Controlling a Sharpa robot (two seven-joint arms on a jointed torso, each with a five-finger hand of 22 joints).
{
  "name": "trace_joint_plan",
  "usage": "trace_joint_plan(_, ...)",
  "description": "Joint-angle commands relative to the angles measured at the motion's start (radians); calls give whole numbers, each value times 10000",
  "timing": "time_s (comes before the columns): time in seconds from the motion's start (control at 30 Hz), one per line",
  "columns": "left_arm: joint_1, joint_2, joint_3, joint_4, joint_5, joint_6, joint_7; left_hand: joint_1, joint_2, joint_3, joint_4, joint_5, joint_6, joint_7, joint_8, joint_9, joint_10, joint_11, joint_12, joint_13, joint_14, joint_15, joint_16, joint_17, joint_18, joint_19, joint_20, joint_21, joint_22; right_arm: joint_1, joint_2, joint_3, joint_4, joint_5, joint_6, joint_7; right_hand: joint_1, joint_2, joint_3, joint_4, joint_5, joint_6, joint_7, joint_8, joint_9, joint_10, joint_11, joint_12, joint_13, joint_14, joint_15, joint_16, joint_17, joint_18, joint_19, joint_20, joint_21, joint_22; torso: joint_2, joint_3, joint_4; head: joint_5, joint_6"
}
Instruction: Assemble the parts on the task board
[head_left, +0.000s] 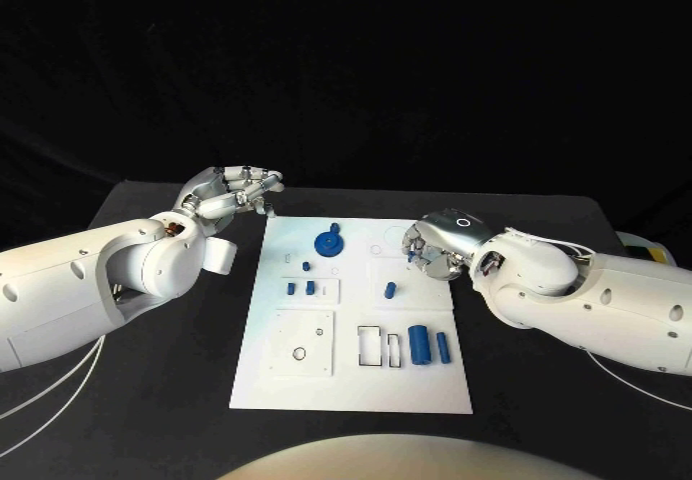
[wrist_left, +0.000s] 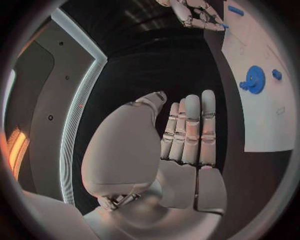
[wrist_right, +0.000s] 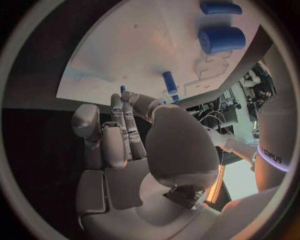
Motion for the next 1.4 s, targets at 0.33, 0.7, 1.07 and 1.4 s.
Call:
trace_joint_plan(0.33,7,71,10,-51,-42,89,16,94,-6,13,-47,30,-98,7,-53,-15,-39,48,-43,-17,-16,67,-67,13,124,32,15,-61,-19,79,-110,52,1049,586,-658,306,-16,42,30,-12,-69,89,13,57,18,228,-215,-44,16,219,-36,40,-38,-179,-15,-9,-17,-15,6,7,15,283,50)
trace_joint_plan(0.7,6,228,9,-114,-42,136,1,90,-2,10,-41,30,-110,15,-58,-17,-50,55,-50,-17,-20,74,-69,15,123,32,19,-66,-22,-194,695,32,1714,653,-705,555,-30,47,30,-4,-85,80,15,54,23,224,-213,-54,18,226,-34,65,28,-322,352,-6,555,451,10,-8,6,948,-28)
trace_joint_plan(1.07,6,339,9,-81,-42,153,-17,90,-2,10,-41,30,-110,15,-58,-17,-50,55,-50,-17,-20,74,-69,15,123,32,19,-66,-22,-866,1513,-43,1471,663,-585,760,-51,51,28,7,-91,65,19,49,29,214,-209,-68,20,219,-30,64,18,-332,383,-2,604,493,18,-14,6,1282,-156)
trace_joint_plan(1.4,6,384,9,-43,-42,114,-67,90,7,7,-36,30,-122,24,-64,-19,-61,64,-58,-14,-27,83,-70,18,122,32,26,-75,-26,-1309,2000,-89,1061,656,-462,840,-63,44,20,8,-104,55,20,47,33,208,-207,-76,21,214,-27,61,1,-340,405,0,640,523,26,-1,-5,1437,-276)
